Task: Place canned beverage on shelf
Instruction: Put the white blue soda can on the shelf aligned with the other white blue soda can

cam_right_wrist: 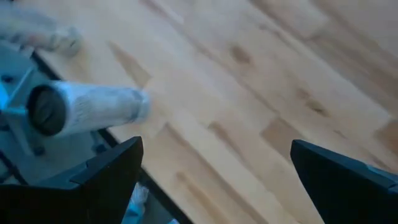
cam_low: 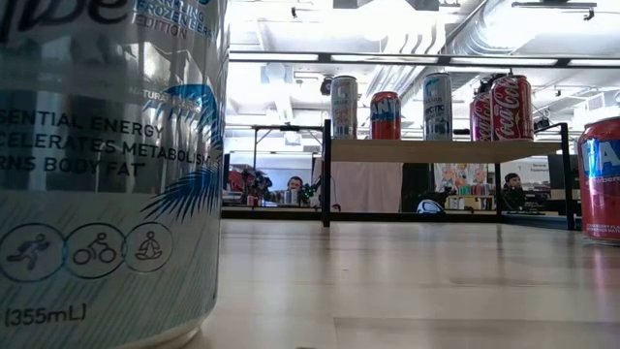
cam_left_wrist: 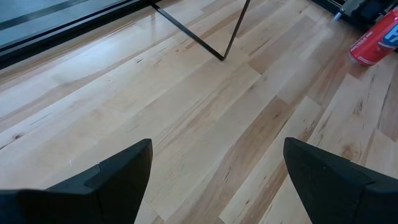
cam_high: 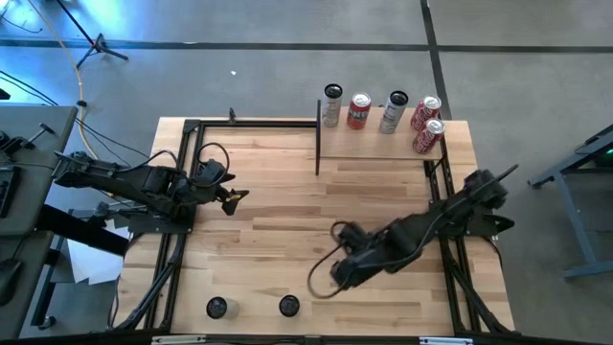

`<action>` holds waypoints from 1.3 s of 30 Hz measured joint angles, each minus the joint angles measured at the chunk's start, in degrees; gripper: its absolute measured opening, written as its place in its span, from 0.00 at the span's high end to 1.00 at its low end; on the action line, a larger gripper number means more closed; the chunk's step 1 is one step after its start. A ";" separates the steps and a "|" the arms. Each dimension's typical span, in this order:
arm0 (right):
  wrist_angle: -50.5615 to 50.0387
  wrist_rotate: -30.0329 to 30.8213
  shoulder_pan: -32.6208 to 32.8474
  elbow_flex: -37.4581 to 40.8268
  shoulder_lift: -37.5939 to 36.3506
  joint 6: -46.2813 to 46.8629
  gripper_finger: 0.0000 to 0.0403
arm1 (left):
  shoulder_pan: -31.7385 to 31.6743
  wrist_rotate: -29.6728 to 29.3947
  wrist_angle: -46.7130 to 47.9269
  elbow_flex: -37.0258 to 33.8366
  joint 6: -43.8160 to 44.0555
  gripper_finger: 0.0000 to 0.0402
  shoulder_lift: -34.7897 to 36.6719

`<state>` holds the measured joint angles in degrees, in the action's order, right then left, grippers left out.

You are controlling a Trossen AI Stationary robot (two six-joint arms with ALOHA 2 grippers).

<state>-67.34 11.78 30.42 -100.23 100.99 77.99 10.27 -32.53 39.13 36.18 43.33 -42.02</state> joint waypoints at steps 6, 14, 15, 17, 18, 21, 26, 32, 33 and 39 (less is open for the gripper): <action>-2.90 -2.90 0.14 -13.56 9.74 -1.84 0.02 | 0.01 0.00 -0.01 0.00 0.00 0.16 0.00; -4.29 -3.88 0.40 -29.77 21.12 -0.30 0.02 | 0.00 0.00 0.00 0.00 0.00 0.16 0.02; -4.55 -3.88 0.41 -31.48 22.24 -0.30 0.02 | 0.00 0.00 -0.01 -0.02 0.00 0.16 0.00; -5.40 -3.88 0.40 -34.86 24.54 -0.25 0.02 | 0.00 0.00 0.00 -0.02 0.00 0.16 0.00; -4.62 -3.91 0.39 -34.82 25.01 -0.24 0.02 | 0.02 -0.02 0.00 0.00 0.00 0.16 0.02; -0.62 -5.58 0.39 -32.58 25.31 1.21 0.02 | 0.00 0.00 0.01 -0.01 -0.01 0.16 0.00; 2.39 -7.81 0.57 -32.44 26.85 1.21 0.02 | 0.00 0.00 -0.02 0.00 0.00 0.16 0.02; 7.31 -5.89 1.66 -32.44 27.04 -0.14 0.02 | 0.01 -0.01 0.00 0.00 0.00 0.16 0.00; 7.89 -5.34 1.83 -32.46 27.04 -0.55 0.02 | 0.02 -0.02 0.00 0.00 0.00 0.16 0.00; 10.92 -4.13 2.67 -32.46 27.33 -1.56 0.02 | 0.02 -0.01 0.00 0.00 0.00 0.16 0.00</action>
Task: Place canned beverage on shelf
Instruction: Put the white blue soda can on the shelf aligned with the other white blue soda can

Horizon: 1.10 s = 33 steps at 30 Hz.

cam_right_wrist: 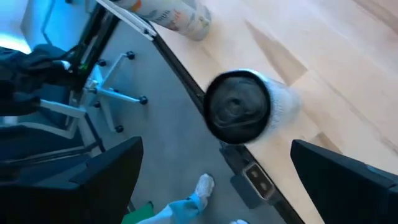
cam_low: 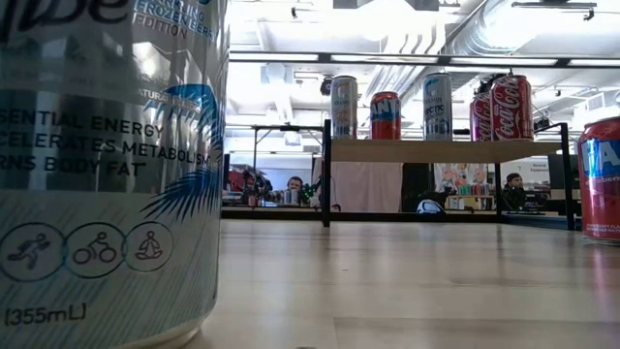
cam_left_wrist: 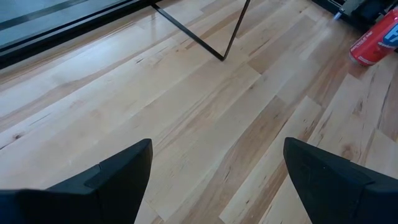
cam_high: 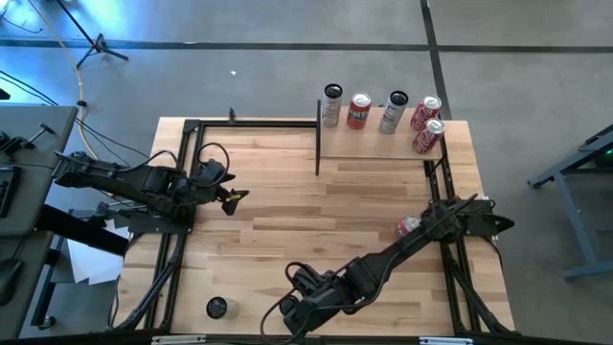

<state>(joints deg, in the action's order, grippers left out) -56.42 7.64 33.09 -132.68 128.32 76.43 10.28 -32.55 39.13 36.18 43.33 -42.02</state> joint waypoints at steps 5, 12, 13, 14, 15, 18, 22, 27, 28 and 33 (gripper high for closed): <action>0.63 1.55 0.04 0.00 0.72 -0.87 0.02 | 0.00 0.01 -0.02 0.00 0.00 0.16 0.00; 1.98 1.32 -0.03 0.00 4.50 -0.88 0.02 | -0.01 0.01 0.01 0.00 0.00 0.16 0.00; 2.39 0.84 -0.01 0.02 4.81 -1.08 0.02 | 0.00 -0.01 -0.02 0.00 0.00 0.16 0.01; 2.97 0.61 -0.01 0.00 5.07 -1.64 0.02 | -0.02 0.00 -0.02 0.00 0.00 0.16 0.02; 3.38 0.55 0.01 0.00 5.17 -2.15 0.02 | 0.00 0.01 0.01 0.00 0.00 0.16 0.00; 3.09 1.25 0.01 0.00 5.52 -3.73 0.02 | -0.01 -0.01 -0.02 0.00 0.00 0.16 0.01; 3.06 5.47 0.01 0.00 5.52 -7.66 0.02 | 0.00 0.01 0.01 0.00 0.00 0.16 0.01; 2.93 7.72 -0.03 0.00 5.53 -10.47 0.02 | 0.00 -0.01 0.00 0.00 0.00 0.16 0.02; 2.94 7.75 -0.02 0.00 5.67 -10.49 0.02 | -0.02 0.01 -0.01 0.00 0.00 0.16 0.02; 3.33 6.57 0.01 0.00 6.73 -10.41 0.02 | -0.02 0.01 -0.01 0.00 0.00 0.16 0.00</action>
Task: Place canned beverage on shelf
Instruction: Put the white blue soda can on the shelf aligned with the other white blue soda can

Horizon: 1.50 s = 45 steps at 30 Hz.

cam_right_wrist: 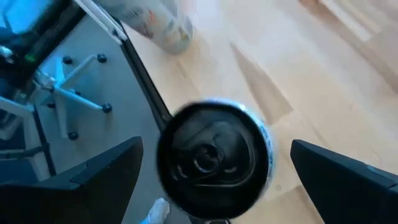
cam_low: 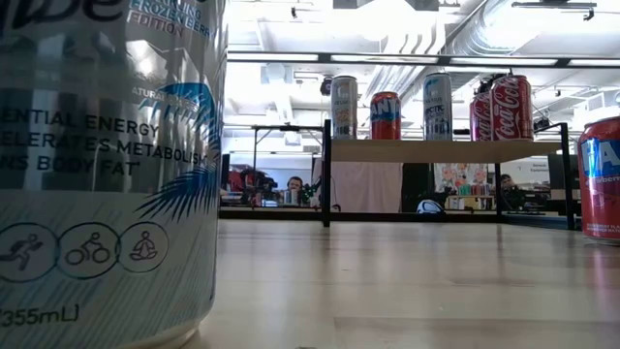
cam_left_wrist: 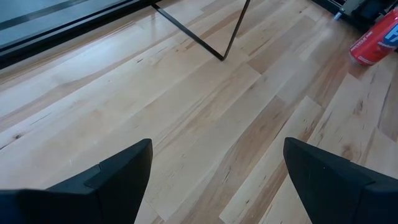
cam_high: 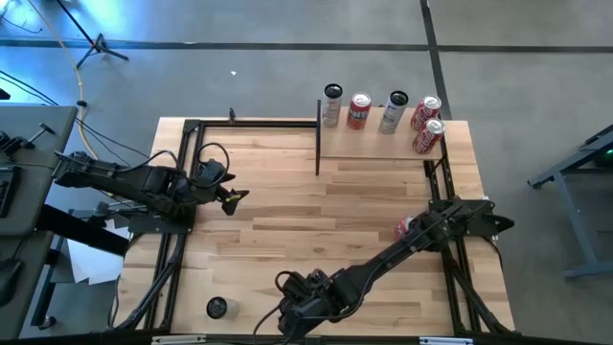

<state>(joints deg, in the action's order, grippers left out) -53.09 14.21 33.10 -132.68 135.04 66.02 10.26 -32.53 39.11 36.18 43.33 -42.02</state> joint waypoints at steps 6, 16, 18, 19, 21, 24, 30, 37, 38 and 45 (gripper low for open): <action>0.50 -1.10 -0.02 0.00 1.38 -0.62 0.02 | 0.00 -0.02 -0.02 0.00 0.00 0.16 0.02; -1.49 3.00 -0.38 0.00 1.46 -4.32 0.03 | 0.00 -0.02 0.00 0.00 0.00 0.16 0.02; -1.50 4.52 -0.25 0.00 1.46 -5.14 0.06 | 0.00 0.00 0.00 0.00 -0.02 0.16 0.02; -1.50 5.30 -0.17 0.00 1.46 -5.59 0.09 | 0.02 -0.01 0.00 0.00 0.00 0.16 0.01; -1.46 6.34 -0.08 0.00 1.46 -6.00 0.14 | 0.01 -0.01 0.00 0.00 0.00 0.16 0.01; -1.02 6.40 -0.07 0.00 1.46 -6.08 0.24 | 0.01 -0.02 0.00 0.00 0.00 0.16 0.02; -1.28 6.54 -0.07 0.00 1.44 -6.01 0.37 | 0.02 -0.02 0.00 0.00 0.00 0.16 0.02; -4.71 6.37 -0.07 -0.11 1.24 -4.67 0.37 | 0.00 -0.02 0.00 0.00 0.00 0.16 0.02; -5.25 6.38 -0.07 -0.14 1.24 -4.57 0.37 | 0.00 0.00 0.00 0.00 0.00 0.16 0.02; -11.26 7.57 -0.09 -0.25 0.84 -4.63 0.37 | 0.00 -0.02 0.01 0.00 0.00 0.16 0.02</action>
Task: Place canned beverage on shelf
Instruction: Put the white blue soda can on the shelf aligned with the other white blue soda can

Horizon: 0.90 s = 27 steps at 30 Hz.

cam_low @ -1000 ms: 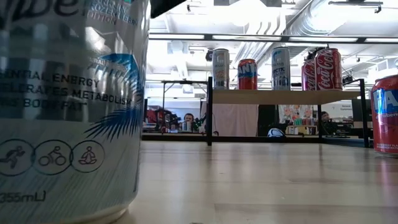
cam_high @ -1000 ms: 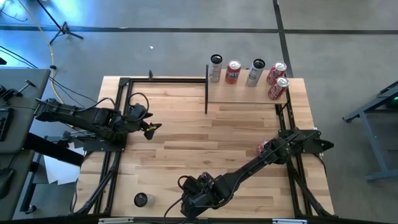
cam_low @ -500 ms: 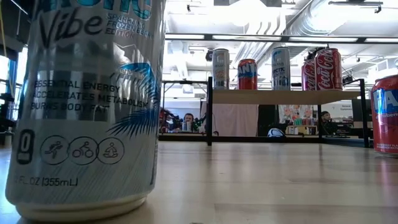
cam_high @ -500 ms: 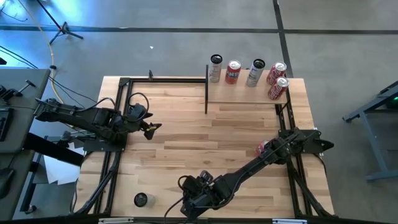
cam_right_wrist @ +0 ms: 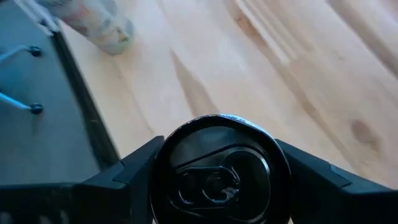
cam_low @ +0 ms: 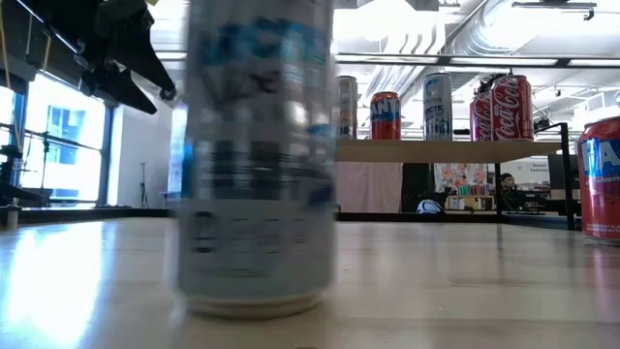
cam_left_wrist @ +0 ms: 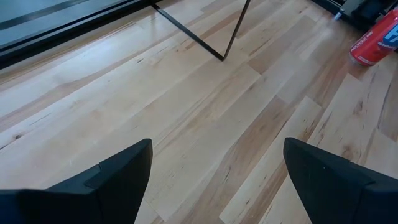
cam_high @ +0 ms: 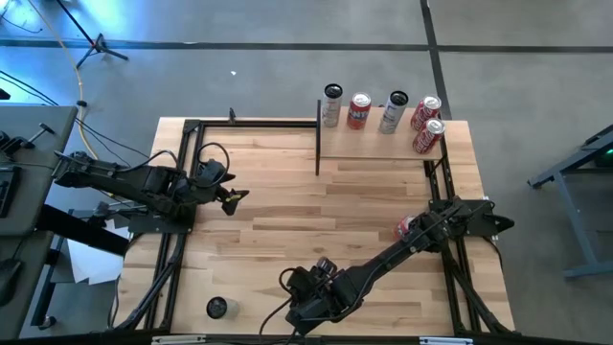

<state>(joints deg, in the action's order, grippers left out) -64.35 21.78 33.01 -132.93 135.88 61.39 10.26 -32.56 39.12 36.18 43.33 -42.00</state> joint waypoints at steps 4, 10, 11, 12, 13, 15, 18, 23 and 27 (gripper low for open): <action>-4.39 1.62 -0.17 0.21 -0.88 -1.58 0.38 | 0.01 0.02 0.01 0.00 0.00 0.16 -0.01; -12.48 5.06 -0.62 0.49 -2.44 -1.56 0.38 | 0.00 0.02 0.00 0.00 0.00 0.16 -0.02; -13.00 5.83 -0.71 0.47 -2.64 -1.46 0.38 | 0.00 0.01 0.04 0.00 0.00 0.16 -0.02; -13.38 6.66 -0.78 0.47 -2.79 -1.50 0.38 | 0.01 0.00 0.00 0.00 0.00 0.16 0.00; -13.44 7.33 -0.84 0.47 -2.81 -1.66 0.38 | 0.00 0.02 0.01 0.00 0.00 0.16 -0.02; -12.70 7.54 -1.14 0.47 -2.81 -2.04 0.38 | 0.01 0.00 0.00 0.00 0.00 0.16 -0.01; -10.57 7.75 -1.53 0.47 -2.81 -4.31 0.38 | 0.02 0.02 0.01 0.00 0.00 0.16 0.00; -4.57 7.13 -2.87 0.45 -2.81 -8.29 0.38 | 0.01 0.02 0.01 0.00 0.00 0.16 -0.02; -0.80 7.15 -4.83 0.36 -2.81 -10.91 0.38 | 0.01 0.00 0.01 0.00 0.00 0.16 -0.01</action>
<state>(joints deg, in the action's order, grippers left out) -65.15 28.93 28.18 -132.57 133.08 50.47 10.27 -32.56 39.13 36.18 43.33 -42.01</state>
